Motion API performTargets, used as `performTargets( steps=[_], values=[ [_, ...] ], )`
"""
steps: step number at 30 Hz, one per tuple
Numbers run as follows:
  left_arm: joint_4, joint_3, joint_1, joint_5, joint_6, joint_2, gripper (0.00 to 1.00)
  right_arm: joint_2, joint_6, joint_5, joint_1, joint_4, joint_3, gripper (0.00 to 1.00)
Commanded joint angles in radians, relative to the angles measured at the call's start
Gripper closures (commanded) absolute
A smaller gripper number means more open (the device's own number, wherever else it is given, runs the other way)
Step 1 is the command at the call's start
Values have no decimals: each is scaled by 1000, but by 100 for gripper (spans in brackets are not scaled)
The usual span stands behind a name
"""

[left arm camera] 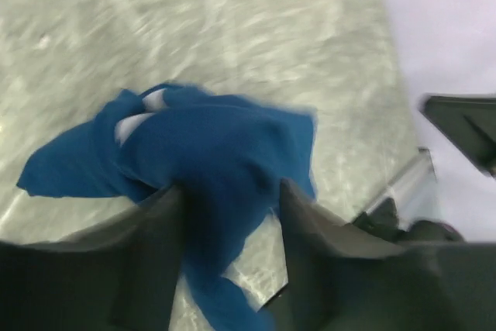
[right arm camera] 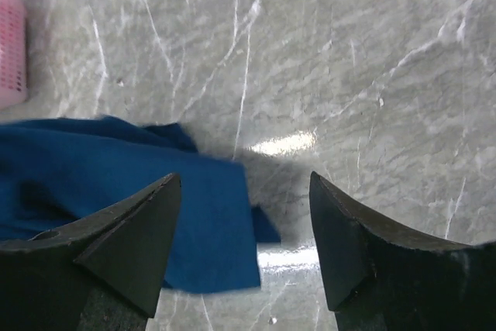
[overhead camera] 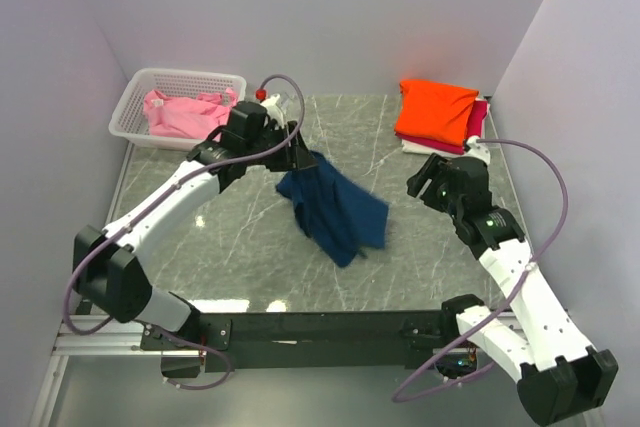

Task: Fold and stack the t-shirts
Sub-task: Move the tshirt to the center of the board, then flatten the tshirt out

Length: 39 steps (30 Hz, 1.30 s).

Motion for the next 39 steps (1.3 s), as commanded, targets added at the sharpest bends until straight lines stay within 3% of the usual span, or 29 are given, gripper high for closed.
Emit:
performTargets(
  steps=[1, 2, 7, 15, 22, 26, 39],
  values=[
    [-78, -3, 4, -120, 29, 46, 42, 40, 10, -26, -3, 32, -13, 26],
    [-101, -8, 5, -122, 30, 63, 26, 65, 7, -34, -3, 31, -16, 26],
    [-116, -84, -2, -156, 4, 107, 19, 158, 9, -112, 3, 12, -38, 27],
    [-158, -270, -7, -183, -40, 94, 20, 278, 47, -273, 86, 31, -131, 30],
    [-138, -408, -11, -182, -95, 9, 23, 399, 61, -276, 218, -21, -142, 31],
    [-101, -491, -15, -148, -146, -26, 25, 375, 96, -278, 236, -26, -202, 32],
    [-3, -511, -16, -104, -223, -81, 27, 363, 124, -350, 247, 43, -275, 41]
  ],
)
